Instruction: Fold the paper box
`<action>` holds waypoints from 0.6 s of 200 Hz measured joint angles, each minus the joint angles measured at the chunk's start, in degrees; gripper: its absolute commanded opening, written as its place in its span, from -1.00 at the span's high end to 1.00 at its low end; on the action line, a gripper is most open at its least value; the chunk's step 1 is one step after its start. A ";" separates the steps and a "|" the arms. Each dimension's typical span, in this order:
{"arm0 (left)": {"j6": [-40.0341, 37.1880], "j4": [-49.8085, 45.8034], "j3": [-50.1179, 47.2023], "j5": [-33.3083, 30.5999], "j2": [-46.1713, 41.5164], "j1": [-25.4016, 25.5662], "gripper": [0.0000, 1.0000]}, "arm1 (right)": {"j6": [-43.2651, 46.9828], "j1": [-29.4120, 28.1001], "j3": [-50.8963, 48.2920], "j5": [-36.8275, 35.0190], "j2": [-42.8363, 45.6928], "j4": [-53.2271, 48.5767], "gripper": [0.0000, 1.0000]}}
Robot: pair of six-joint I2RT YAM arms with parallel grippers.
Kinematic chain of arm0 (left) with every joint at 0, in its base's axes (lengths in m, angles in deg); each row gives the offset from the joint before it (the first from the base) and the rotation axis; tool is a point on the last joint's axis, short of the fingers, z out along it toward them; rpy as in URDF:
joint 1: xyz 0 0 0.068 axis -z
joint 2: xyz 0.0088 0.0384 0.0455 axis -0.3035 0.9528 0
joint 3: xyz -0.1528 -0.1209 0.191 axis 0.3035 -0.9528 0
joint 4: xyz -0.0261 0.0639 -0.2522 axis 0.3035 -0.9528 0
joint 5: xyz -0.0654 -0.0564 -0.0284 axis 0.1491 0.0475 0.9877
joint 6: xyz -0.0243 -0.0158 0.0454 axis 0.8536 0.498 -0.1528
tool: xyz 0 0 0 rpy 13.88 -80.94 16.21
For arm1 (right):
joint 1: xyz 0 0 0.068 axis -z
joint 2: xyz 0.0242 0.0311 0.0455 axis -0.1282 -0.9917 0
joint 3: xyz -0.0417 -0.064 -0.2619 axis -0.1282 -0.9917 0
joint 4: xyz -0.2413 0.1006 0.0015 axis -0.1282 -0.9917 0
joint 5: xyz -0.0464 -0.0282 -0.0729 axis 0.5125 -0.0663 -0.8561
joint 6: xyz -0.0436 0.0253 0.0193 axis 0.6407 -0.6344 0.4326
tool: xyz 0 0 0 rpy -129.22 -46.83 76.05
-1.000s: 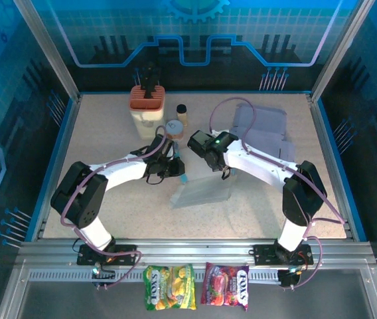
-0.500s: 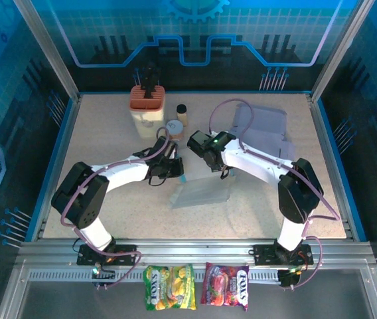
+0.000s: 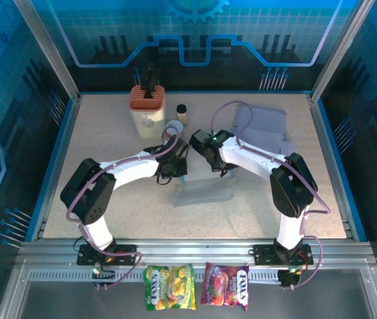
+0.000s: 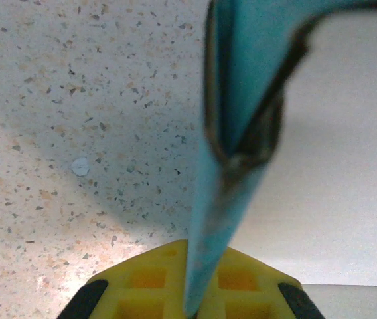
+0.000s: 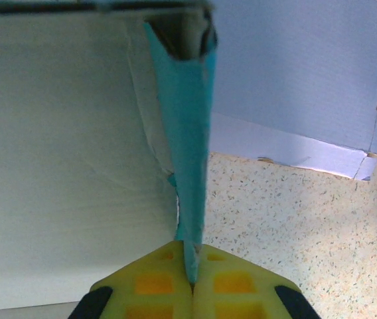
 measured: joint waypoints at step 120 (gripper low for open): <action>-5.42 5.11 -2.12 0.76 -1.70 -3.02 0.65 | 0.02 0.94 -0.66 2.99 -0.35 1.46 1.00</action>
